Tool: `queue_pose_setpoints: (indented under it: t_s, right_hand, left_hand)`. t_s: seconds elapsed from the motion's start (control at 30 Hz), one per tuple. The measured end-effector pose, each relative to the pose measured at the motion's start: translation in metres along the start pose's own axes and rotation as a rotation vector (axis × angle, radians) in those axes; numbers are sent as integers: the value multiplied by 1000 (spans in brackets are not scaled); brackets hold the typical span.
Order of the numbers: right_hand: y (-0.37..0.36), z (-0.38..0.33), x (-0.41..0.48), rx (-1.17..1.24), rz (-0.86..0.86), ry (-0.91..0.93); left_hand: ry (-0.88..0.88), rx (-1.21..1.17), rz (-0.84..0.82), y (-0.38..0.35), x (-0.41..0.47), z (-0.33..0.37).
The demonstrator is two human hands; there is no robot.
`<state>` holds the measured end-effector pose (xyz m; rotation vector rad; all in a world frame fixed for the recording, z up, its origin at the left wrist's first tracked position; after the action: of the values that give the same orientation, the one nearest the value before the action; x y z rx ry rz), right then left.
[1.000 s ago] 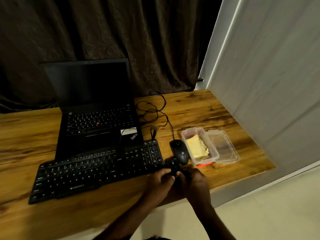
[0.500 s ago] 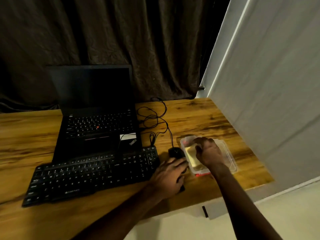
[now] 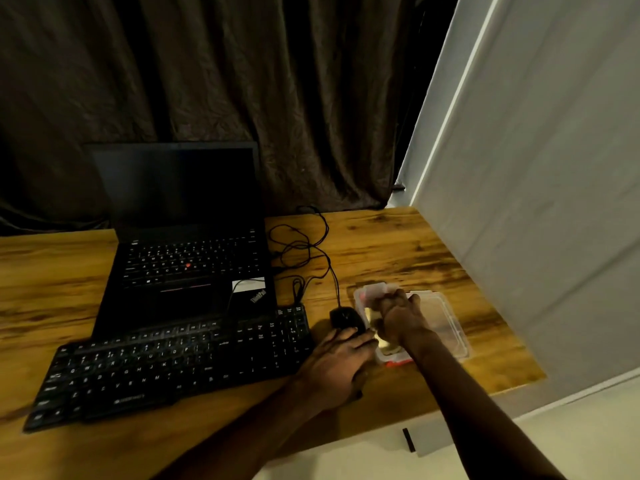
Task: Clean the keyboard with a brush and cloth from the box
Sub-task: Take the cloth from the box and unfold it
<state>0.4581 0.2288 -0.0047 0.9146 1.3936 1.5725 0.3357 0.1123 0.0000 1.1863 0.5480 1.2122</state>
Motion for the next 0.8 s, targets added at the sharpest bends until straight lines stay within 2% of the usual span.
queue_pose_setpoints:
  t_s: [0.13, 0.2, 0.3, 0.4, 0.53, 0.67, 0.73, 0.8]
  right_hand:
    - [10, 9, -3, 16, 41, -83]
    - [22, 17, -7, 59, 108, -152]
    - [48, 29, -14, 220, 371, -232]
    - [77, 28, -26, 395, 643, -278]
    - [105, -23, -47, 505, 851, -121]
    - [93, -90, -68, 600, 841, 101]
    - [81, -116, -74, 645, 802, 186]
    - [71, -135, -78, 676, 756, 232]
  left_hand:
    - [74, -67, -19, -8, 0, -4]
    - [92, -110, 39, -7, 1, -5]
    - [178, -265, 179, 4, 3, -3]
    - [437, -522, 270, 19, 2, -2]
    - [771, -1096, 418, 46, 5, -4]
    - [1040, -1705, 451, 67, -3, -24]
    - [1127, -1760, 497, 75, -18, -42]
    - [1193, -1631, 540, 79, -36, -58]
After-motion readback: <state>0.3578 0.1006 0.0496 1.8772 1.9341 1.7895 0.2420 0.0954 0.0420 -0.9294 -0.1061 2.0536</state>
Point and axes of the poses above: each hand's wrist, its own x-axis towards the middle knuckle, its own y-axis out of the back of the hand, z = x × y, the point moved 4 cm from there along x, towards the middle knuckle, and after that the axes turned 15 degrees about z, right-handed, at the moved point
